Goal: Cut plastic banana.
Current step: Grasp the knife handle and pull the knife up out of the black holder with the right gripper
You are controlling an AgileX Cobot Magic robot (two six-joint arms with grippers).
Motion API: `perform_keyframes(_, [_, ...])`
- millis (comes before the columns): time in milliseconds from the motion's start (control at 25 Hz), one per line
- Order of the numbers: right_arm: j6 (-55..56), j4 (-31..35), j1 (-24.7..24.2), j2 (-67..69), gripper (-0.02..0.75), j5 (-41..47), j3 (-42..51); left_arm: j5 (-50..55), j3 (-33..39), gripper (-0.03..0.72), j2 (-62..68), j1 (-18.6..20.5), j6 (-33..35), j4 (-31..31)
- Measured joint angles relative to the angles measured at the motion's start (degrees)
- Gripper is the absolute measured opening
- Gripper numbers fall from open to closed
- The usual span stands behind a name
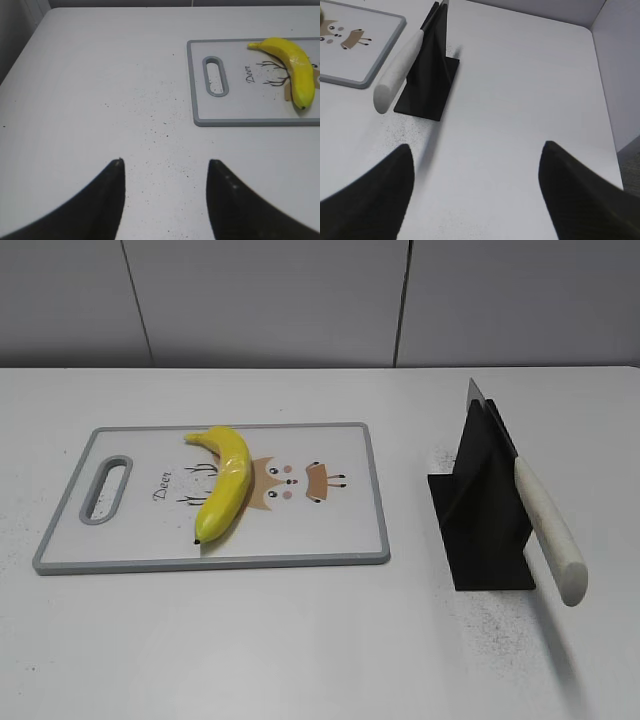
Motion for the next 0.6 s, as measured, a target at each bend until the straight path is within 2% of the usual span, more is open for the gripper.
perform_keyframes(600, [0.0, -0.2, 0.0, 0.0, 0.589, 0.0, 0.0, 0.0, 0.0, 0.49, 0.0, 0.0, 0.0, 0.0])
